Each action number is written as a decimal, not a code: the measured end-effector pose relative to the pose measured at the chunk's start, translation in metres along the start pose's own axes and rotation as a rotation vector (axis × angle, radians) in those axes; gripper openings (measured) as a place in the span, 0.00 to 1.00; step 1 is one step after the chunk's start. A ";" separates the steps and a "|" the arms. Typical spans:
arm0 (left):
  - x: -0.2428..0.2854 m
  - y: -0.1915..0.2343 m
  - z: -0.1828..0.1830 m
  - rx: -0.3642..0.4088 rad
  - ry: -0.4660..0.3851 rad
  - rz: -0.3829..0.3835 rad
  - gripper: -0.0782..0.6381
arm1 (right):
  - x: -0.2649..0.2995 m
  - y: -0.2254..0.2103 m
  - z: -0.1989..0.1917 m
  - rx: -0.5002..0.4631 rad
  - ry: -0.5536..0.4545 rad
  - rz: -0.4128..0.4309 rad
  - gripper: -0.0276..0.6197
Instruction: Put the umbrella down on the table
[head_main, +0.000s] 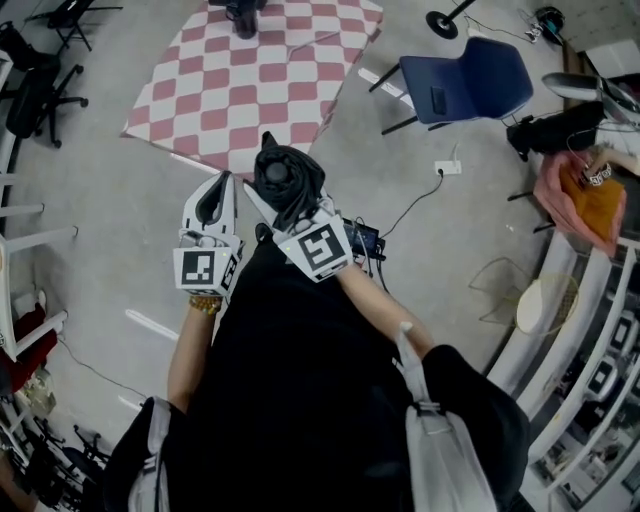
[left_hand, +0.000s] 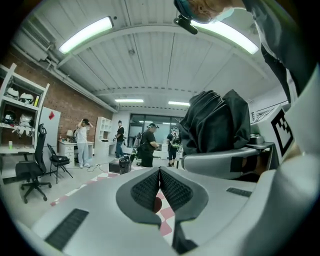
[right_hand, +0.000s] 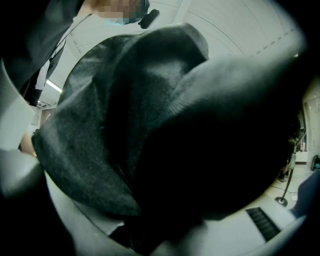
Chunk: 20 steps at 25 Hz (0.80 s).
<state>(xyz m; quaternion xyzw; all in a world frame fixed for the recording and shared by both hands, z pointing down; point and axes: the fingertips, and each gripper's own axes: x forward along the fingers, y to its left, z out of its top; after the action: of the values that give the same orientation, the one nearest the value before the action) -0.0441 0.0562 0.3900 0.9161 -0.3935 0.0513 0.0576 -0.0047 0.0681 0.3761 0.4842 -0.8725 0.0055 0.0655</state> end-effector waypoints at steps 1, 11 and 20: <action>0.002 0.004 -0.001 -0.003 0.005 -0.017 0.13 | 0.006 -0.001 0.000 0.000 0.007 -0.010 0.33; 0.043 0.028 -0.006 -0.004 0.043 -0.075 0.13 | 0.035 -0.039 -0.007 0.034 0.028 -0.076 0.33; 0.104 0.025 0.000 -0.007 0.073 0.014 0.13 | 0.054 -0.110 -0.024 0.113 0.015 -0.010 0.33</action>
<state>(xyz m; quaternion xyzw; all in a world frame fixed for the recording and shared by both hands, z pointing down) 0.0093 -0.0351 0.4062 0.9106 -0.3976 0.0836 0.0750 0.0622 -0.0344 0.4006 0.4916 -0.8677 0.0581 0.0448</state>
